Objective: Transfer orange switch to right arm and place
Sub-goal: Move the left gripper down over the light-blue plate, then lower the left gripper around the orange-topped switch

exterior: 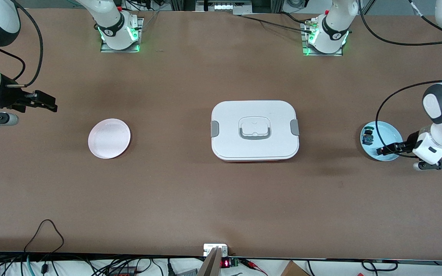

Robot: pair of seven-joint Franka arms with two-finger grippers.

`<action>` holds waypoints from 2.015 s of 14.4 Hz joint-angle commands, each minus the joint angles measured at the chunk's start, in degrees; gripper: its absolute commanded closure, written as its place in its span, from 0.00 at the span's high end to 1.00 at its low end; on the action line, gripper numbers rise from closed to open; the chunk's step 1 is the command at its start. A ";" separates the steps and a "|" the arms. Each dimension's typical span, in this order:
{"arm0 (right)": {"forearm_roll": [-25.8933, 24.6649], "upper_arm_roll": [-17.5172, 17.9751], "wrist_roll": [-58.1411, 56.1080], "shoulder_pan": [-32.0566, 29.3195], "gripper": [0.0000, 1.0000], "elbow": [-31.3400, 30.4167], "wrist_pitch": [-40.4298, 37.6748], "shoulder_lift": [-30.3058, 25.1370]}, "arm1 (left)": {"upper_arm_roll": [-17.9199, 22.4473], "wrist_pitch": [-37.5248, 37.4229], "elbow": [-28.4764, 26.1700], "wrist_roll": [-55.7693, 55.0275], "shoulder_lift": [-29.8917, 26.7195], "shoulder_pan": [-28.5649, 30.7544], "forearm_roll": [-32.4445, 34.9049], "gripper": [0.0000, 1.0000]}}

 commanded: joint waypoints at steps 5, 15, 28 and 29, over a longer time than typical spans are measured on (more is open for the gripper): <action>0.12 0.24 -0.81 -0.16 1.00 0.21 -0.93 -0.74 | -0.47 13.85 -5.73 1.50 4.56 3.70 0.78 1.00; 0.12 0.16 -0.90 -0.25 1.00 0.21 -0.93 -0.66 | -0.47 16.05 -5.99 1.94 7.46 5.37 0.87 1.00; 0.12 0.16 -0.90 -0.16 1.00 0.21 -0.93 -0.74 | -0.47 15.78 -4.41 0.45 8.25 5.19 0.70 1.00; 0.12 0.16 -0.90 -0.16 1.00 0.21 -0.93 -0.66 | -0.47 15.78 -4.50 0.45 8.43 5.37 0.70 1.00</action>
